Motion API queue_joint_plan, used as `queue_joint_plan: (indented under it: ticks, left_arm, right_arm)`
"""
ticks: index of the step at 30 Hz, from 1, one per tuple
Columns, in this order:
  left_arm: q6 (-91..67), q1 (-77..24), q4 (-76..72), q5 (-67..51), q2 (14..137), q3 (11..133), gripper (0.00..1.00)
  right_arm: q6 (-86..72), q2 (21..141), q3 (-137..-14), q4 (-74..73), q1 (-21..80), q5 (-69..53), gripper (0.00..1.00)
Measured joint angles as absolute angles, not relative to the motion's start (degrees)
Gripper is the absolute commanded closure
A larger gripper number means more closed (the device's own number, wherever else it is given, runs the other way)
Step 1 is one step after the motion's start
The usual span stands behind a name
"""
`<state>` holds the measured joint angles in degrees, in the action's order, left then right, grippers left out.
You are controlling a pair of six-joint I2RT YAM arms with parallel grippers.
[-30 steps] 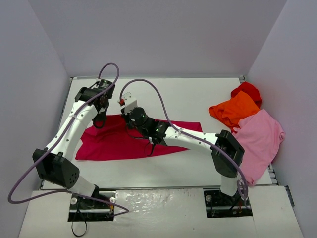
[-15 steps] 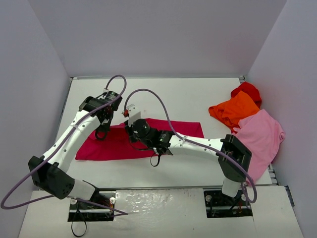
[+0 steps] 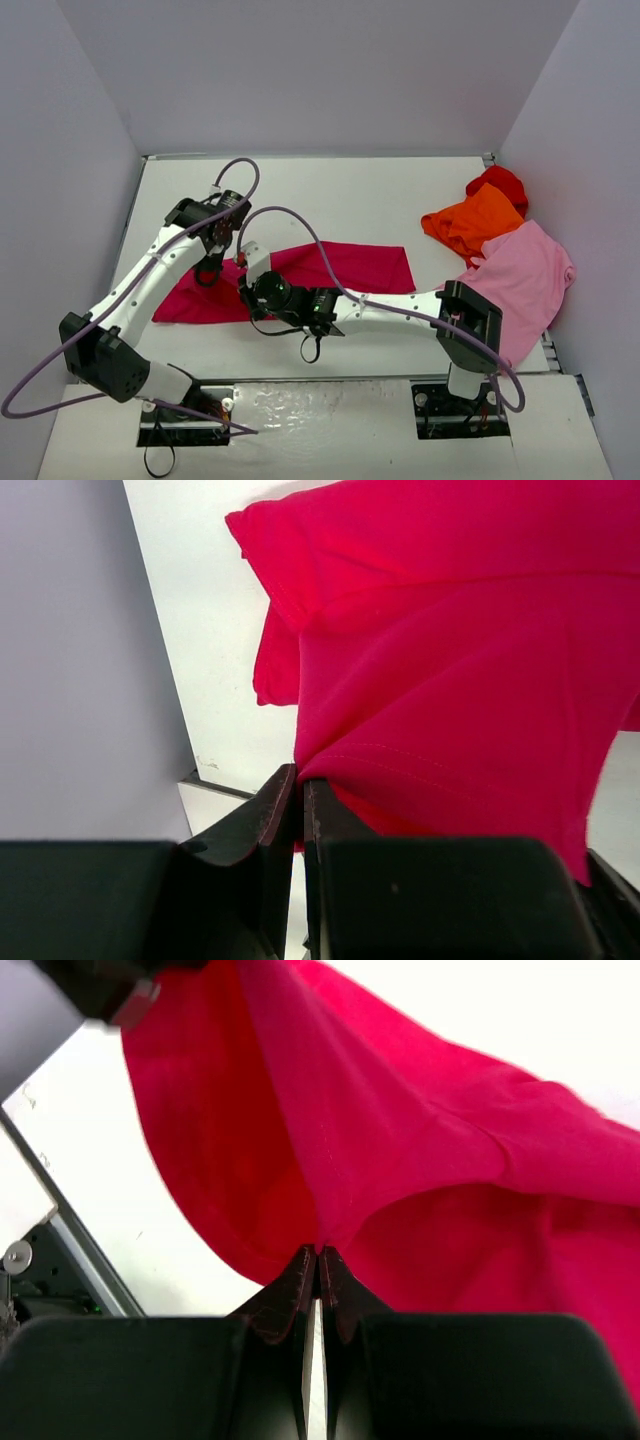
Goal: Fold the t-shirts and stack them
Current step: Fold the other side of the tshirt into a rectangle
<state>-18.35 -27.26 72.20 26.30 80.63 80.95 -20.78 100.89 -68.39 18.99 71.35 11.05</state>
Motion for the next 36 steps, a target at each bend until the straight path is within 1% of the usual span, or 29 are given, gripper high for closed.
queue_joint_plan:
  ticks: [3,6,9,15,20,27,32,36]
  left_arm:
    - [-18.31,-27.29,73.89,27.87,82.44,82.35,0.95]
    - [-18.28,-26.52,76.22,31.35,87.78,89.11,0.95]
    - [-17.74,-25.78,75.16,34.03,92.94,96.41,0.95]
    - [-14.4,-24.15,71.83,37.1,100.87,106.94,0.96]
    - [-11.91,-22.41,66.95,36.65,105.37,107.79,0.97]
    - [-11.13,-19.88,64.28,34.54,108.29,106.27,0.97]
    - [-10.71,-19.86,63.38,34.65,107.38,103.61,0.95]
    - [-10.71,-19.91,63.39,34.97,105.59,100.09,0.95]
  right_arm:
    - [-20.59,104.21,-70.34,19.24,71.72,11.21,1.0]
    - [-18.38,107.67,-74.33,20.06,71.23,13.11,1.0]
    - [-16.24,110.06,-78.4,20.34,69.77,14.3,1.0]
    - [-10.48,114.07,-84.7,19.07,63.02,14.89,1.0]
    - [-5.75,118.46,-88.3,18.35,57.98,14.06,1.0]
    - [-4.21,122.4,-90.02,18.85,56.08,11.43,1.0]
    - [-4.87,122.45,-88.96,19.3,56.11,9.34,1.0]
    - [-6.15,120.59,-84.88,20.76,56.62,7.9,1.0]
